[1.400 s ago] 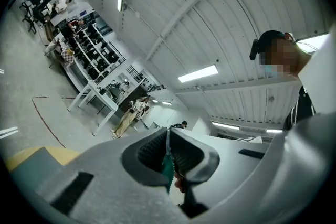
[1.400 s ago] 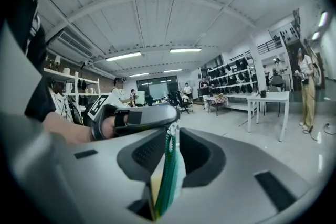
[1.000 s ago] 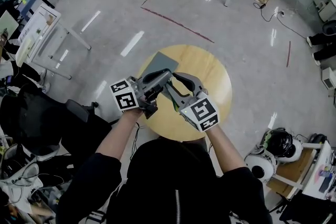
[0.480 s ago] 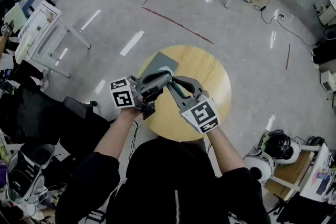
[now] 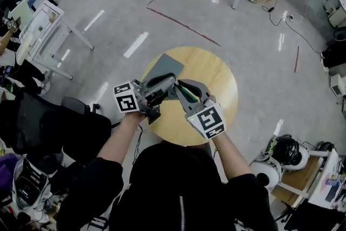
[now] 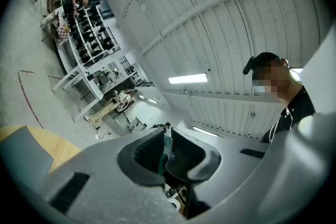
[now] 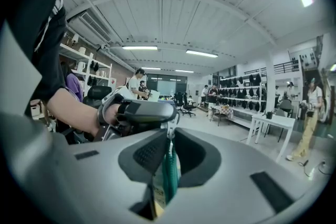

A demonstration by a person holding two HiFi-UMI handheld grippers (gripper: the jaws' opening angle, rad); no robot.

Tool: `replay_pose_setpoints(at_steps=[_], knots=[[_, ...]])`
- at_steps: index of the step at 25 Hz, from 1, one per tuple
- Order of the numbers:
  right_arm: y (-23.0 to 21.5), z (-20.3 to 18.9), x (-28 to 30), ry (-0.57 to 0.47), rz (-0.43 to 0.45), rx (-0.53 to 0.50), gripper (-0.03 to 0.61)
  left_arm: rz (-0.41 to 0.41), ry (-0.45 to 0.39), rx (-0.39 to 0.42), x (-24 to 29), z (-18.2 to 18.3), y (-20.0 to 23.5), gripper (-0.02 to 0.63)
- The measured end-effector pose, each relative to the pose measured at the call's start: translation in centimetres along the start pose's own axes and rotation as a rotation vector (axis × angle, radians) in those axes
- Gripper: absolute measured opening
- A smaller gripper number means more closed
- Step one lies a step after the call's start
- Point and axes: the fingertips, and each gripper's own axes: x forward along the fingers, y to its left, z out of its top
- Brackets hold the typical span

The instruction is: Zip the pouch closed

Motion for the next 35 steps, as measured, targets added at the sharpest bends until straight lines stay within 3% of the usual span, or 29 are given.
replay_pose_setpoints(at_steps=[5, 14, 17, 23, 29, 35], knots=[[-0.6, 0.0, -0.5, -0.014, -0.019, 0.042, 0.048, 0.01, -0.037, -0.005, -0.3, 0.5, 0.1, 0.041], [0.2, -0.1, -0.1, -0.006, 0.008, 0.009, 0.048, 0.001, 0.024, -0.022, 0.0, -0.2, 0.0, 0.041], [0.3, -0.1, -0.3, -0.011, 0.01, -0.004, 0.048, -0.019, 0.039, -0.026, 0.3, -0.3, -0.5, 0.004], [0.3, 0.0, 0.0, -0.02, 0.012, 0.027, 0.051, 0.037, 0.032, 0.047, 0.0, 0.0, 0.0, 0.0], [-0.3, -0.1, -0.2, -0.013, 0.0, 0.045, 0.054, 0.08, 0.094, 0.139, 0.8, -0.2, 0.1, 0.0], [-0.7, 0.3, -0.4, -0.065, -0.015, 0.061, 0.051, 0.094, 0.081, 0.164, 0.9, 0.2, 0.0, 0.0]])
